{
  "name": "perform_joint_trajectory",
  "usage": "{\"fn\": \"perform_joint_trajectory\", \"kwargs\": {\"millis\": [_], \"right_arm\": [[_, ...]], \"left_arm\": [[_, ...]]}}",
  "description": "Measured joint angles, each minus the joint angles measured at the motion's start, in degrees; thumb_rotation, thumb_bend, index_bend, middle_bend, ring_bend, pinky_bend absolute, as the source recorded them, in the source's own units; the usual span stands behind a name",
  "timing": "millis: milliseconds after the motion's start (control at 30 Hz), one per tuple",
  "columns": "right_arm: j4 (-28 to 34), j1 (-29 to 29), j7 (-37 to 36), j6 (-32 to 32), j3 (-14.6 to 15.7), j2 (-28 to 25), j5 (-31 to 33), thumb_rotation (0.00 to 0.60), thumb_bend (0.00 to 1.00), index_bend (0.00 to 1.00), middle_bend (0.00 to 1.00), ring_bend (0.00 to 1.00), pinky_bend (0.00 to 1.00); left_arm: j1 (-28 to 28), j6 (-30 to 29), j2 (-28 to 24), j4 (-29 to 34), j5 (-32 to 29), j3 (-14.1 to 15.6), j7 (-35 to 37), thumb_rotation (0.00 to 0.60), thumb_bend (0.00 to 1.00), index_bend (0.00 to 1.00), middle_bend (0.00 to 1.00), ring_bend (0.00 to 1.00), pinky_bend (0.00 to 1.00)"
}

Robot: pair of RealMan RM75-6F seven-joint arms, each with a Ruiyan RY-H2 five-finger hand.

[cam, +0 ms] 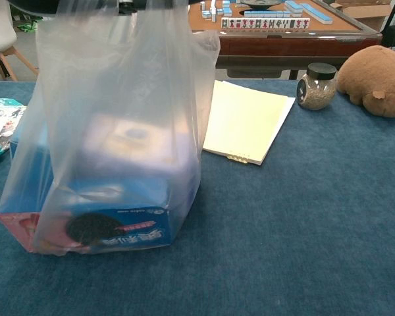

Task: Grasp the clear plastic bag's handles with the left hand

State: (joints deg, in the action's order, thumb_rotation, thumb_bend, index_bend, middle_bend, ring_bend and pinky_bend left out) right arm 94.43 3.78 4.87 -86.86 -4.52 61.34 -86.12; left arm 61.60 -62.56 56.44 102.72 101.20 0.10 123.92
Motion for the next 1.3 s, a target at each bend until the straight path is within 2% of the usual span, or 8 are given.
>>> {"fn": "perform_joint_trajectory", "kwargs": {"millis": [100,300,467,633,900,967,1300], "right_arm": [[0.07,0.09,0.14,0.10,0.00,0.00,-0.10,0.600,0.12,0.21,0.24,0.13,0.12],[0.26,0.19,0.34,0.15,-0.12,-0.08,-0.06,0.600,0.12,0.21,0.24,0.13,0.12],[0.35,0.17,0.38,0.16,-0.14,-0.13,0.05,0.600,0.12,0.21,0.24,0.13,0.12],[0.37,0.19,0.43,0.26,-0.18,-0.10,0.18,0.600,0.12,0.21,0.24,0.13,0.12],[0.35,0.12,0.22,0.11,-0.20,-0.18,0.14,0.600,0.12,0.21,0.24,0.13,0.12],[0.32,0.07,0.13,0.04,-0.20,-0.19,0.14,0.600,0.12,0.21,0.24,0.13,0.12],[0.23,-0.11,-0.22,-0.26,-0.15,-0.38,-0.08,0.600,0.12,0.21,0.24,0.13,0.12]], "left_arm": [[0.21,-0.42,-0.45,-0.34,-0.01,0.28,3.52,0.600,0.25,0.16,0.16,0.18,0.37],[0.25,0.09,-1.84,0.19,-1.64,0.52,5.47,0.600,0.25,0.23,0.29,0.31,0.59],[0.20,2.06,-3.58,2.14,-3.12,0.45,3.69,0.600,0.25,0.35,0.44,0.49,0.83],[0.32,4.47,-6.03,4.41,-3.62,0.56,0.95,0.600,0.25,0.44,0.53,0.63,0.96],[-0.32,7.19,-10.16,8.80,-5.18,0.10,-2.97,0.600,0.34,0.51,0.65,0.75,1.00],[-0.55,7.50,-10.88,9.33,-5.53,-0.08,-3.30,0.600,0.40,0.53,0.68,0.78,1.00],[-2.42,7.28,-15.33,11.89,-7.65,-2.48,-5.02,0.600,0.49,0.55,0.72,0.81,1.00]]}}
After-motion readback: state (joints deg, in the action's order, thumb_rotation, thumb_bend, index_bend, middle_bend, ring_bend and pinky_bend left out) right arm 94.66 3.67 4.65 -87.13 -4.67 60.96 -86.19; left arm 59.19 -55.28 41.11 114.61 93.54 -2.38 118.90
